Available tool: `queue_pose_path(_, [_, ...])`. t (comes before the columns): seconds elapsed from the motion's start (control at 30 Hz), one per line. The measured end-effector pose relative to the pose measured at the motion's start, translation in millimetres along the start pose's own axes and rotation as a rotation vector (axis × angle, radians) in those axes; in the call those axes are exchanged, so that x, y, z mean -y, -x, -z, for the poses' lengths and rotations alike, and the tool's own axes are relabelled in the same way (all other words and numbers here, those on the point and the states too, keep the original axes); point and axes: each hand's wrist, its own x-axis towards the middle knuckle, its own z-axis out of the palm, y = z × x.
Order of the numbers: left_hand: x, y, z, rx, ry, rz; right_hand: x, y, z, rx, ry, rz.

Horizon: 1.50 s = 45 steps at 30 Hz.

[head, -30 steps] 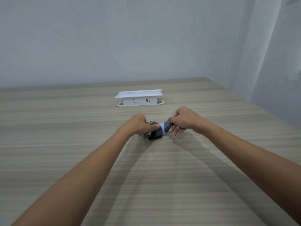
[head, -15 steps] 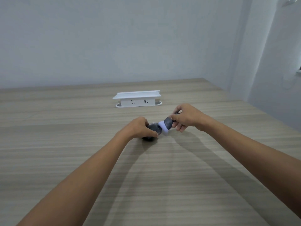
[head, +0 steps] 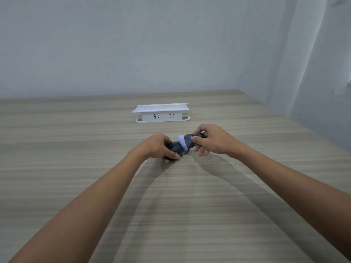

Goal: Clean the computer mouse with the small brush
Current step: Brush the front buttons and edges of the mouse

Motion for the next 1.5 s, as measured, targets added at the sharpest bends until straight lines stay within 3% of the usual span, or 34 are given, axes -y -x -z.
queue_pose_path(0.23, [-1.3, -0.4, 3.8, 0.012, -0.023, -0.012, -8.5, -3.9, 2.3, -0.029, 0.224, -0.032])
queue_pose_path(0.5, [-1.5, -3.9, 5.4, 0.008, -0.051, -0.029, 2.6, 6.3, -10.7, 0.095, 0.058, -0.015])
queue_pose_path(0.73, [-1.6, -3.5, 6.6, 0.019, -0.048, -0.039, -6.0, 2.1, -4.8, 0.000, 0.128, -0.067])
queue_pose_path(0.97, [-2.2, -3.3, 9.1, 0.023, -0.059, -0.053, 12.4, 5.9, -6.4, 0.165, 0.007, -0.058])
queue_pose_path(1.2, [-0.6, -3.0, 7.7, 0.005, -0.061, -0.042, 9.3, -1.2, -6.7, 0.004, 0.118, -0.114])
queue_pose_path(1.4, [-1.2, -2.1, 7.4, -0.006, -0.045, -0.045, 20.2, 10.5, -20.0, 0.139, 0.018, -0.110])
queue_pose_path(1.5, [-0.8, -1.5, 6.4, 0.000, -0.039, -0.045, 15.0, 5.9, -13.8, 0.075, 0.060, -0.131])
